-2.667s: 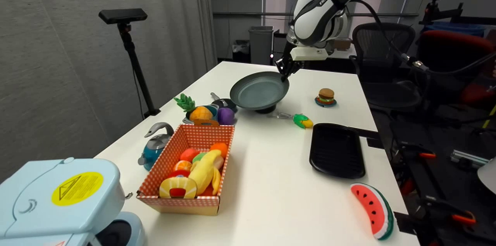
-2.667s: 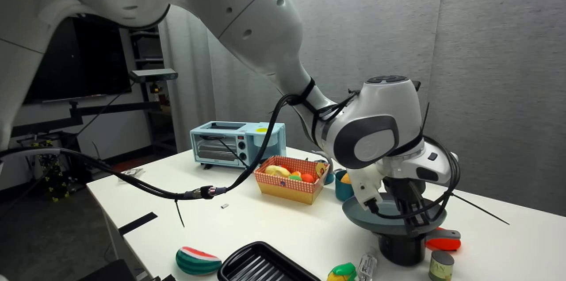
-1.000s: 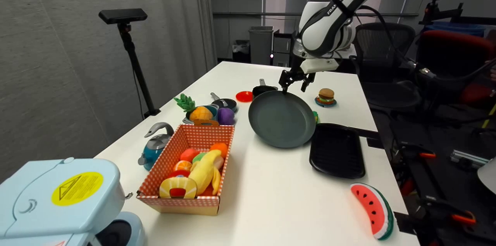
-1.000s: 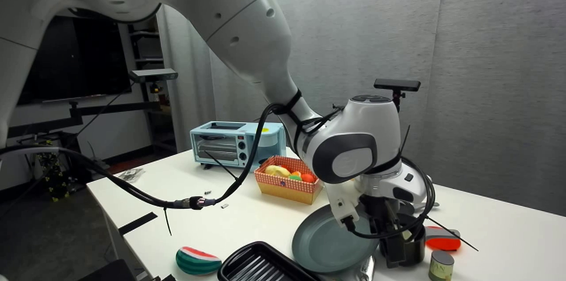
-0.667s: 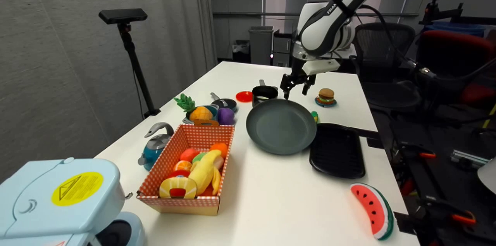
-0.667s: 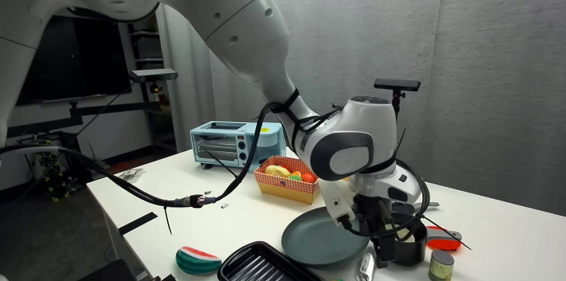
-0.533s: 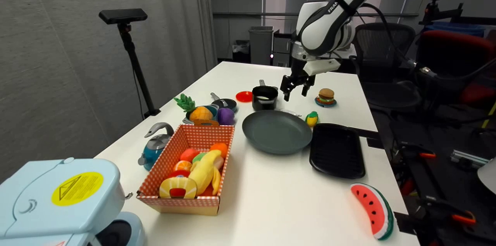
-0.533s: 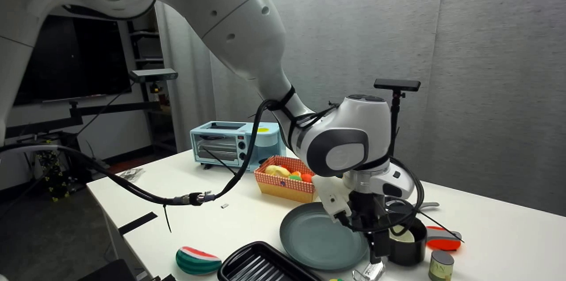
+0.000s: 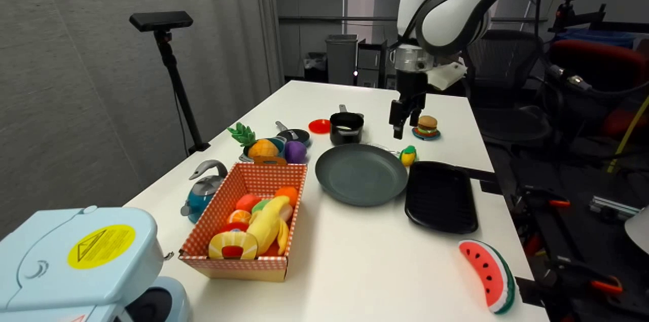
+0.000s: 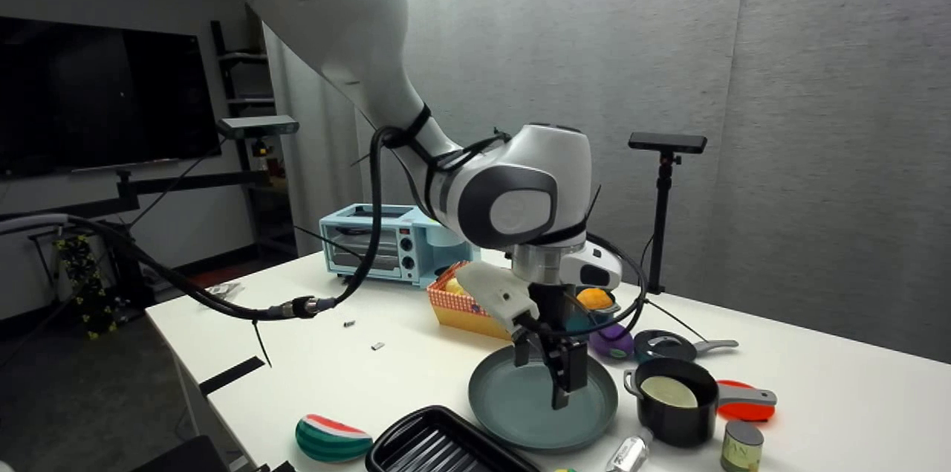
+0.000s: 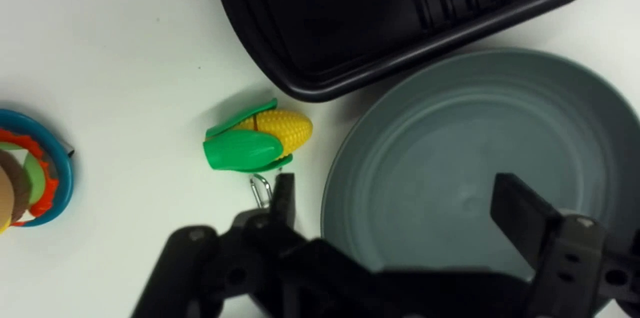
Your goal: Put the white bowl in the black pot then place the plate over the pot
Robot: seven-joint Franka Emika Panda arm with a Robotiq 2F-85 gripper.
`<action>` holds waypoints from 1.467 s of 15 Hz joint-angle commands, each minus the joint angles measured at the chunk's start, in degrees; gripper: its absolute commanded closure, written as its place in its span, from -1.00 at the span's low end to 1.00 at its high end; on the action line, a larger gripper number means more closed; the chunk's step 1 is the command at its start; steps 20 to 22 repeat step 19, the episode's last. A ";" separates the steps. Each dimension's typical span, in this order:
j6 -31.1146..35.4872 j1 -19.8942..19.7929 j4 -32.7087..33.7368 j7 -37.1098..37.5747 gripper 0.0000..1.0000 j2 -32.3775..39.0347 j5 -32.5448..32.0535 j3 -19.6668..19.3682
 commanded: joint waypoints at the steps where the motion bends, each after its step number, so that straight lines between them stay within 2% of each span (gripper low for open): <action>1: -6.91 0.72 -8.27 -4.83 -1.00 -12.90 -3.97 -0.05; 5: -17.57 0.78 -12.58 -10.03 -1.00 -25.05 -4.93 -0.10; 9: -27.79 0.59 -16.34 -11.49 -1.00 -37.41 -5.39 -0.48; 13: -32.47 0.37 -21.17 -10.08 -1.00 -47.78 -6.84 -0.07; 14: -31.01 1.14 -16.61 -10.40 -1.00 -40.29 -5.53 -0.59; 17: -31.70 1.13 -19.43 -10.35 -1.00 -44.81 -5.69 -0.58; 22: -31.70 1.13 -19.97 -10.34 -1.00 -45.27 -5.70 -0.58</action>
